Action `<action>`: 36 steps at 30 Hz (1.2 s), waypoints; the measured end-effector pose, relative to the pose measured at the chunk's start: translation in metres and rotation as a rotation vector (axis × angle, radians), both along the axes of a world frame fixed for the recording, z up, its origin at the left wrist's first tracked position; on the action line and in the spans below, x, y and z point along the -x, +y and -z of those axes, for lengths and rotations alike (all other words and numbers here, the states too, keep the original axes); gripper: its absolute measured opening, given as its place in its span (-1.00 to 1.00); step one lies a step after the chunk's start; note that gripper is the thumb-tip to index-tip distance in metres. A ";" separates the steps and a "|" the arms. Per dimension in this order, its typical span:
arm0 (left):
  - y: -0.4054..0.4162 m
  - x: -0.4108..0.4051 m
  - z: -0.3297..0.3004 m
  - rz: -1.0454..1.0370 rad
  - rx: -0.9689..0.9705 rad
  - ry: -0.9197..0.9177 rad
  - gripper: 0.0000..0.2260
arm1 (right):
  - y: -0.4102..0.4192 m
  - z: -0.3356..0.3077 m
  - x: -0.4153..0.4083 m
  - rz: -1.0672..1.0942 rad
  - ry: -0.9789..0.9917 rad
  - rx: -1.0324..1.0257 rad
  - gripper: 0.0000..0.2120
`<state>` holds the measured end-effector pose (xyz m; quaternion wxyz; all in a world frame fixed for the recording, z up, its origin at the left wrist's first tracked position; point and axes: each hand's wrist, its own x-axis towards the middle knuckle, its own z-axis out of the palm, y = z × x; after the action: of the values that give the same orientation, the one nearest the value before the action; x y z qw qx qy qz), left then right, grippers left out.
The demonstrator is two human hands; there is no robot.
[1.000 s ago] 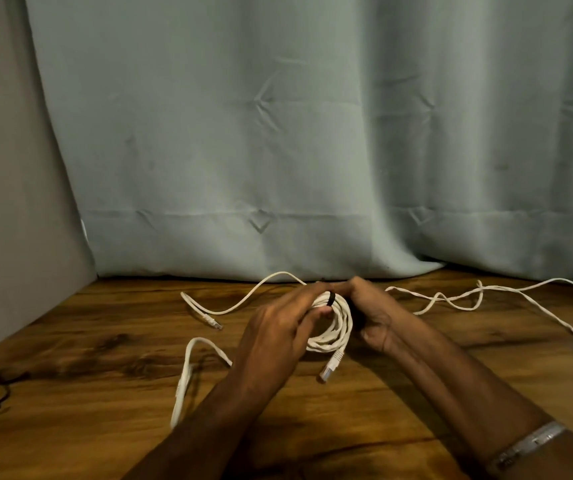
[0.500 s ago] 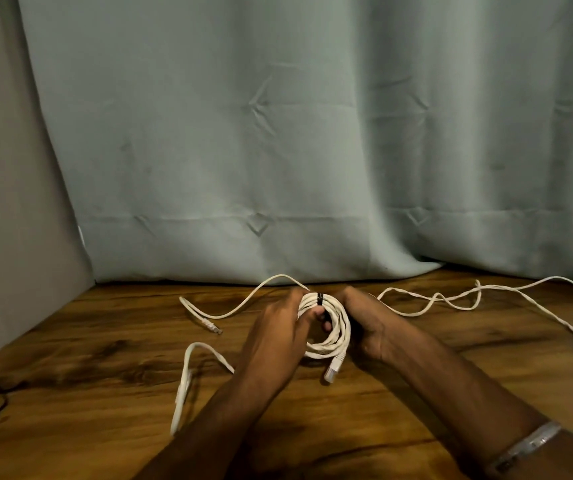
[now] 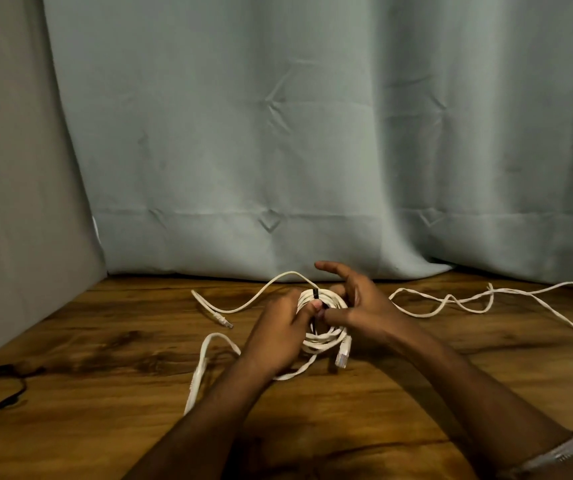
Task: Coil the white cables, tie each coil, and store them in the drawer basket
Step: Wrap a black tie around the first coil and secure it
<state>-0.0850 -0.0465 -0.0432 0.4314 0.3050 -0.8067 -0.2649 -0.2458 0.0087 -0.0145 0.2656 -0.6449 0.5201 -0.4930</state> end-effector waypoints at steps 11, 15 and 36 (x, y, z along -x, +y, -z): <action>0.004 0.004 -0.004 0.111 -0.216 0.168 -0.72 | 0.008 -0.009 -0.003 0.336 0.852 0.460 -0.62; 0.005 0.005 -0.005 0.128 -0.375 0.250 -0.58 | 0.009 -0.015 -0.005 0.264 1.070 0.572 -0.68; 0.006 0.006 -0.004 0.104 -0.368 0.299 -0.74 | 0.012 -0.017 -0.004 0.122 1.152 0.596 -0.85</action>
<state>-0.0912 -0.0409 -0.0391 0.4690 0.2939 -0.6867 -0.4713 -0.2419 0.0211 0.0022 -0.2745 -0.8214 0.4559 -0.2053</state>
